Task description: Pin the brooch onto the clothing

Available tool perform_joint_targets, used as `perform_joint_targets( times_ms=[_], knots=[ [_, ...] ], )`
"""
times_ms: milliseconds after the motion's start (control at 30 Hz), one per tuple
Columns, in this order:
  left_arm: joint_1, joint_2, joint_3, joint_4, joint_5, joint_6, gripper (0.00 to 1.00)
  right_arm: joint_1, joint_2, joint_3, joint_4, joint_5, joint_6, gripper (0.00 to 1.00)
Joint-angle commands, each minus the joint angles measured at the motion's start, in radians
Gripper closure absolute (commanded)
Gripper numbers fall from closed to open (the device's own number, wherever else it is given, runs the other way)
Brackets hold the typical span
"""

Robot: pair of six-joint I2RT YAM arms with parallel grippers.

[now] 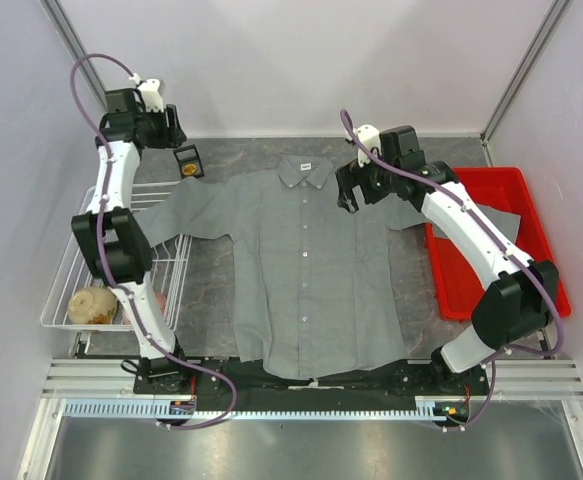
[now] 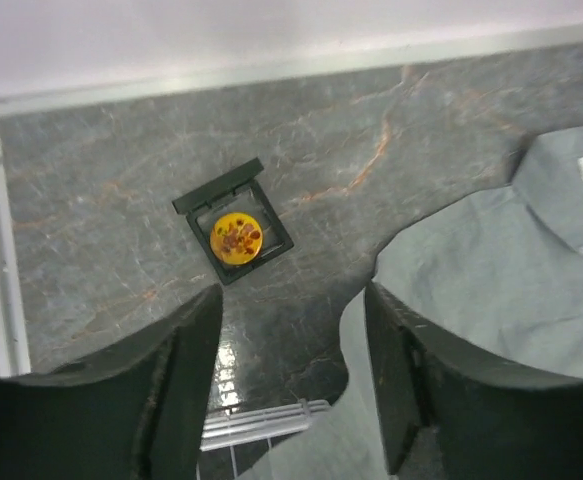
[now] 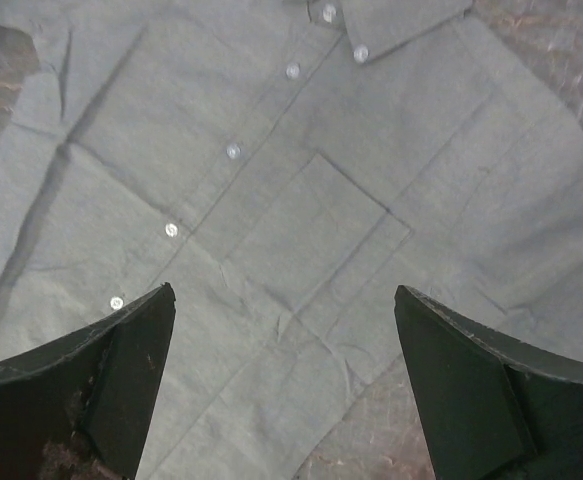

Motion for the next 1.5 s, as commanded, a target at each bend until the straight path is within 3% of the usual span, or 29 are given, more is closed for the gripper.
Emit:
perform_joint_targets(
  times_ms=[0, 200, 733, 1067, 1467],
  knots=[
    [-0.029, 0.104, 0.126, -0.082, -0.151, -0.065, 0.4, 0.001, -0.015, -0.046, -0.008, 0.023, -0.019, 0.02],
    [-0.067, 0.259, 0.258, -0.167, -0.223, -0.065, 0.44, 0.003, 0.028, -0.064, -0.006, 0.033, -0.036, 0.02],
    [-0.118, 0.428, 0.331, -0.15, -0.427, -0.117, 0.47, -0.002, 0.074, -0.062, -0.006, 0.036, -0.024, 0.02],
    [-0.112, 0.474, 0.34, -0.109, -0.455, -0.09, 0.46, -0.004, 0.074, -0.078, -0.006, 0.044, -0.022, 0.02],
    [-0.106, 0.56, 0.458, -0.135, -0.455, -0.073, 0.41, -0.008, 0.089, -0.075, -0.009, 0.046, -0.021, 0.02]
  ],
)
